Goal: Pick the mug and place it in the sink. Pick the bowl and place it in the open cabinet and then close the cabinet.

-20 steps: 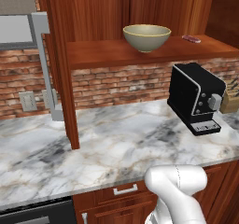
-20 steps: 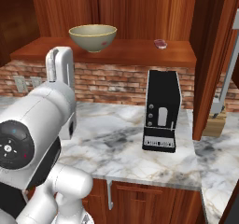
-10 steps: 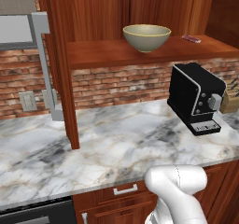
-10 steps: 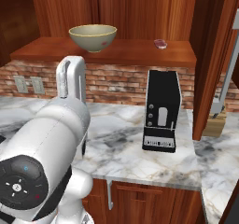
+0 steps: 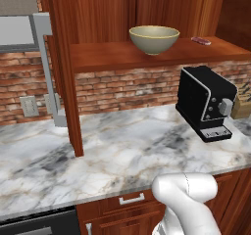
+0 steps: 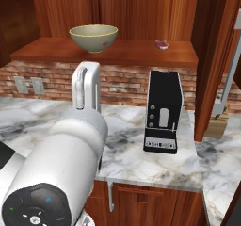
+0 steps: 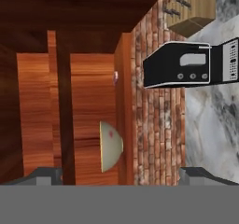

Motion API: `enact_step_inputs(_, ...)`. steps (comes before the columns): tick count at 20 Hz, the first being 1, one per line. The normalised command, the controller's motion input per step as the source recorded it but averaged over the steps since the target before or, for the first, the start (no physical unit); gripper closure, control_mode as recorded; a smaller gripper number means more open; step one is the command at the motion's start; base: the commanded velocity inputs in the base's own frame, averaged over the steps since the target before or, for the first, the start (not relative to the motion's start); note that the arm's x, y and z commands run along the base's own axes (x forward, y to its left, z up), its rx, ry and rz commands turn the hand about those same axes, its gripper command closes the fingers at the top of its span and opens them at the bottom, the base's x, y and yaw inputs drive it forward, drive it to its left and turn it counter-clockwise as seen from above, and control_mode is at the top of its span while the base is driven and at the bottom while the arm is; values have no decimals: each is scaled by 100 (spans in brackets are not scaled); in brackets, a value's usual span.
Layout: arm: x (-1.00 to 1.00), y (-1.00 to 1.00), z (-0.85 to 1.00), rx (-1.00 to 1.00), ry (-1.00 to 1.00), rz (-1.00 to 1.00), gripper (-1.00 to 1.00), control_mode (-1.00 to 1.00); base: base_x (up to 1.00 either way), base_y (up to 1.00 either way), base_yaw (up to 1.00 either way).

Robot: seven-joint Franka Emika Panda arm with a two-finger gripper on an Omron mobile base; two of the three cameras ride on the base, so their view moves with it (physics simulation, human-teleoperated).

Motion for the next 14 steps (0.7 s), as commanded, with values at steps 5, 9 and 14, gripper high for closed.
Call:
enact_step_inputs(5, -15, -41, 0, 1, 0, 0, -100, -100, 0, 0, 0)
enact_step_inputs(9, -21, -53, 1, 2, 0, 0, -100, -100, 0, 0, 0)
enact_step_inputs(14, -26, -54, 7, 3, 0, -1, -100, -100, 0, 0, 0)
